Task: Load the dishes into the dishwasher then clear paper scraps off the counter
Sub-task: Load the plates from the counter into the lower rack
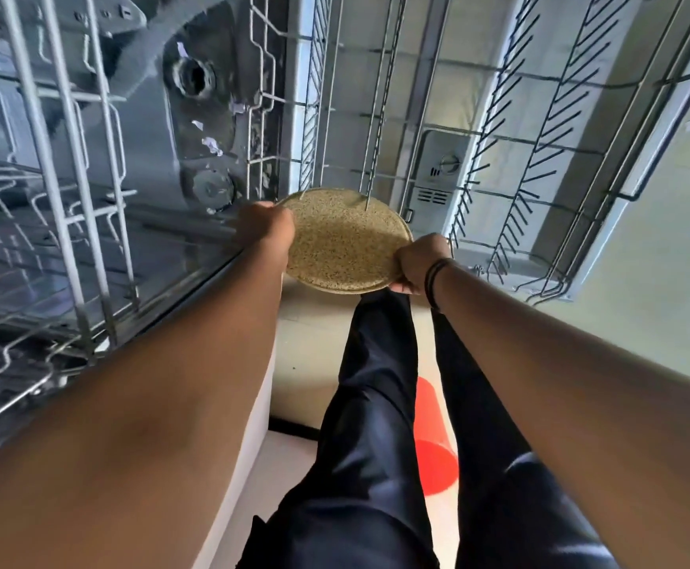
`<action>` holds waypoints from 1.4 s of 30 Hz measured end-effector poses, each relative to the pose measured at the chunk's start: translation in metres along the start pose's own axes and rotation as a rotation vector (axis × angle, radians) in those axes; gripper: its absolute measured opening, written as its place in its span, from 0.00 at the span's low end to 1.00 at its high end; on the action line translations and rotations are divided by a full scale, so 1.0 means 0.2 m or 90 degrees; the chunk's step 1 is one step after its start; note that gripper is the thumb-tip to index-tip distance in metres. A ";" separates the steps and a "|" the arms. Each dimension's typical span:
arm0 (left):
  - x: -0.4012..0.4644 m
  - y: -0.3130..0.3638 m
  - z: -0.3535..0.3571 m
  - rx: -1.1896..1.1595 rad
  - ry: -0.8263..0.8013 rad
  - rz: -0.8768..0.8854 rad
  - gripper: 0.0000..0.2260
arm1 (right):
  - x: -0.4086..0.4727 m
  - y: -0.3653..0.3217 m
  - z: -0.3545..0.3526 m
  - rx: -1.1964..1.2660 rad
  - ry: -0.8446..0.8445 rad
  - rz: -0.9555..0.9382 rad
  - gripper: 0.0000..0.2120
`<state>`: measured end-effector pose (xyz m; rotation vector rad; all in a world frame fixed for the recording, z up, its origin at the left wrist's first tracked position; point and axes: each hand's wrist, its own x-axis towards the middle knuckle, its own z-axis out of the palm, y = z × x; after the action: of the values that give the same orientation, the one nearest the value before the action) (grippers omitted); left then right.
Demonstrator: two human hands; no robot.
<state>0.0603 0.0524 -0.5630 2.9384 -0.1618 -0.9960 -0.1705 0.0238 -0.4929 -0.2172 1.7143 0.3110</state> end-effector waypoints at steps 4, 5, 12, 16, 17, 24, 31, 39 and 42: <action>-0.23 0.16 -0.16 0.049 0.036 0.004 0.16 | 0.03 -0.02 0.06 -0.005 0.002 -0.028 0.04; -0.27 0.18 -0.18 0.063 0.047 0.006 0.16 | 0.02 -0.03 0.07 0.004 0.010 -0.008 0.05; -0.30 0.15 -0.22 0.166 0.031 0.055 0.17 | 0.06 -0.04 0.08 0.063 0.019 0.044 0.10; -0.32 0.12 -0.23 0.171 0.031 0.079 0.17 | 0.04 -0.04 0.08 -0.039 0.019 -0.038 0.09; -0.33 0.12 -0.23 0.175 0.026 0.076 0.17 | 0.03 -0.04 0.08 -0.100 0.017 -0.080 0.10; -0.41 0.12 -0.24 0.154 0.054 0.100 0.17 | 0.01 -0.03 0.08 -0.219 0.086 -0.227 0.18; -0.48 0.04 -0.33 0.117 0.053 0.118 0.18 | -0.12 -0.05 -0.01 -0.255 0.112 -0.286 0.08; -0.91 0.05 -0.69 0.065 0.030 0.232 0.28 | -0.74 -0.11 -0.15 -0.319 0.063 -0.353 0.07; -1.18 0.08 -0.90 0.003 -0.048 0.278 0.21 | -1.10 -0.12 -0.21 -0.342 0.049 -0.403 0.07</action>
<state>-0.0166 0.0624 -0.2763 2.6856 -0.7677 -1.0288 -0.1656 -0.0189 -0.2712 -1.1485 1.5144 0.2829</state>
